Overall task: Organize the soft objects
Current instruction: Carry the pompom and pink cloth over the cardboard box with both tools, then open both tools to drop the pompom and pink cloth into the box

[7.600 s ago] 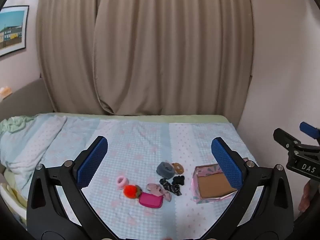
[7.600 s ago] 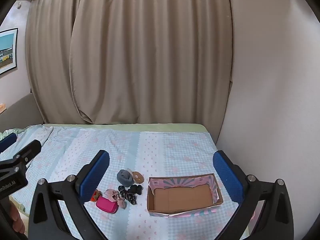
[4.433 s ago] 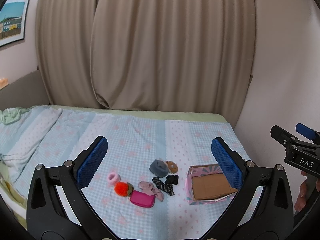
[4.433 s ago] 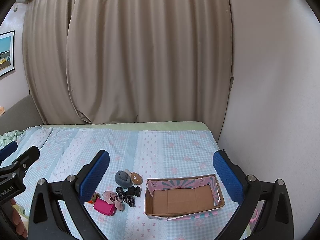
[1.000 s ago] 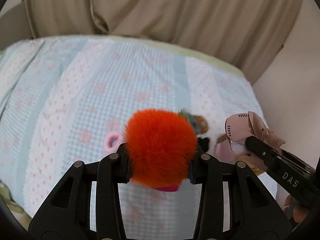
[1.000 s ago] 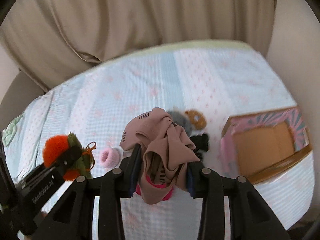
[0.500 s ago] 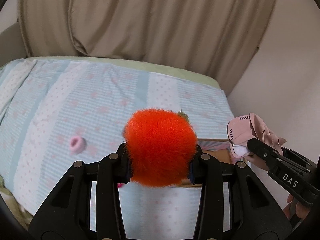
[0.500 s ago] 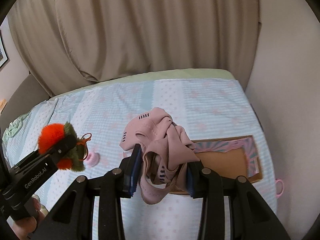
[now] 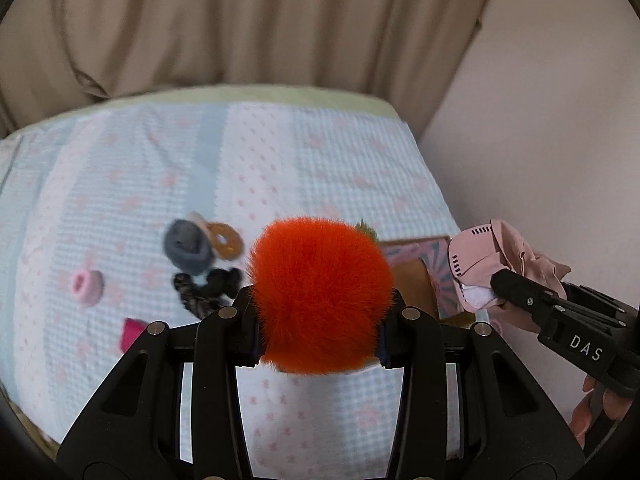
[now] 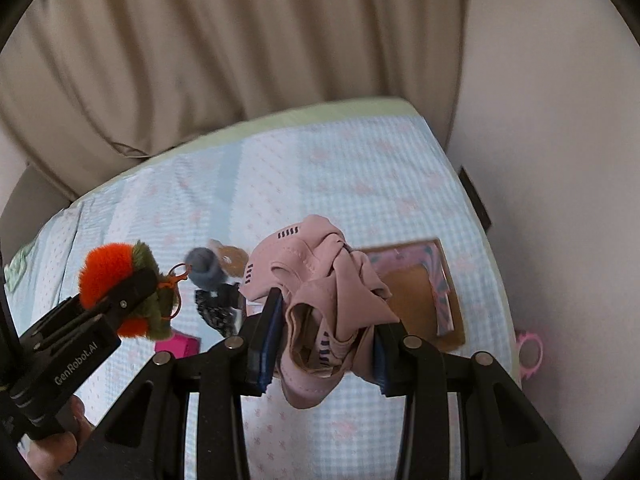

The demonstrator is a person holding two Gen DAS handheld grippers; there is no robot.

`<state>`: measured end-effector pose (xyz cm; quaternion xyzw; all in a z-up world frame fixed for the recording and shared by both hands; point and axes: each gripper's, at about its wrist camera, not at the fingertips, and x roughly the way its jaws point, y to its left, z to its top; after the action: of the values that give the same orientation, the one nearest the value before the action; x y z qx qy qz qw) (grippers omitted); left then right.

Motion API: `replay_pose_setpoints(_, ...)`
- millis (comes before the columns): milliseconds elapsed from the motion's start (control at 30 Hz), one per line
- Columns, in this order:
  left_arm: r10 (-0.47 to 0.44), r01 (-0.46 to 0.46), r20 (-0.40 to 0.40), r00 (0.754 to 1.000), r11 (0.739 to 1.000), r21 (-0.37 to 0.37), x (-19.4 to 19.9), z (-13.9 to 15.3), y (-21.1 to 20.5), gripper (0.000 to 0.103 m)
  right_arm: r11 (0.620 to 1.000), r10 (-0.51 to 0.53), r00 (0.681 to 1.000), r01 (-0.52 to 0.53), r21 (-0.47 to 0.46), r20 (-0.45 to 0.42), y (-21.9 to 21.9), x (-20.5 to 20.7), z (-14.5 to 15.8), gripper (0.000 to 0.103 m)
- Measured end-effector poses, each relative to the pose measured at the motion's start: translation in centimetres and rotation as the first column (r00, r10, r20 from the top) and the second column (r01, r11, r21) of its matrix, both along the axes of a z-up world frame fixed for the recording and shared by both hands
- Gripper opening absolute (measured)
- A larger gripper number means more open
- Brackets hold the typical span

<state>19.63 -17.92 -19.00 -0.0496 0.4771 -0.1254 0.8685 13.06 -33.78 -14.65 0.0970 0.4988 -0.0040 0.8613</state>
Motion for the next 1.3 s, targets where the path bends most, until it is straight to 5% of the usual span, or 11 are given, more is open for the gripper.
replay_pose_setpoints(400,-0.107,0.124,-0.215,0.971,0.99,0.069,5.7,-11.4,-6.8,0.036,0.994,-0.052,0.96,0.076,0.079,-0.276,-6.5,6.1,-10.9,0.035)
replay_pose_setpoints(700,-0.161,0.24,-0.394,0.905,0.957,0.162,8.5,-21.3,-10.5,0.036,0.993,0.03,0.901,0.024,0.12,-0.433,-7.6,11.1,-19.7,0.035)
replay_pose_setpoints(900,-0.198,0.295,-0.401,0.895,0.935,0.196,8.7,-22.2,-10.9,0.037,0.991,0.103,0.887,-0.05,0.127,-0.45,-7.3,11.9,-22.4,0.035)
replay_pose_setpoints(933,-0.21,0.3,-0.387,0.898,0.935,0.187,8.6,-21.9,-11.0,0.048,0.99,0.111,0.888,-0.059,0.129,-0.447,-7.2,11.9,-22.5,0.04)
replay_pose_setpoints(967,-0.22,0.306,-0.381,0.898,0.934,0.182,8.6,-21.7,-11.0,0.076,0.988,0.125,0.889,-0.071,0.138,-0.441,-7.1,12.0,-22.7,0.048)
replay_pose_setpoints(1000,-0.218,0.309,-0.379,0.899,0.93,0.198,8.5,-21.6,-11.0,0.093,0.987,0.135,0.89,-0.083,0.137,-0.436,-6.9,12.1,-22.8,0.055)
replay_pose_setpoints(1033,-0.213,0.308,-0.372,0.904,0.926,0.22,8.3,-21.4,-10.9,0.103,0.988,0.138,0.891,-0.094,0.122,-0.431,-6.7,12.1,-22.9,0.08)
replay_pose_setpoints(1067,-0.217,0.311,-0.363,0.906,0.923,0.225,8.1,-21.2,-10.7,0.102,0.988,0.142,0.892,-0.101,0.117,-0.429,-6.6,12.1,-23.0,0.103)
replay_pose_setpoints(1300,-0.221,0.313,-0.373,0.901,0.927,0.207,7.5,-20.3,-9.6,0.102,0.986,0.146,0.893,-0.098,0.134,-0.425,-6.3,11.3,-23.1,0.103)
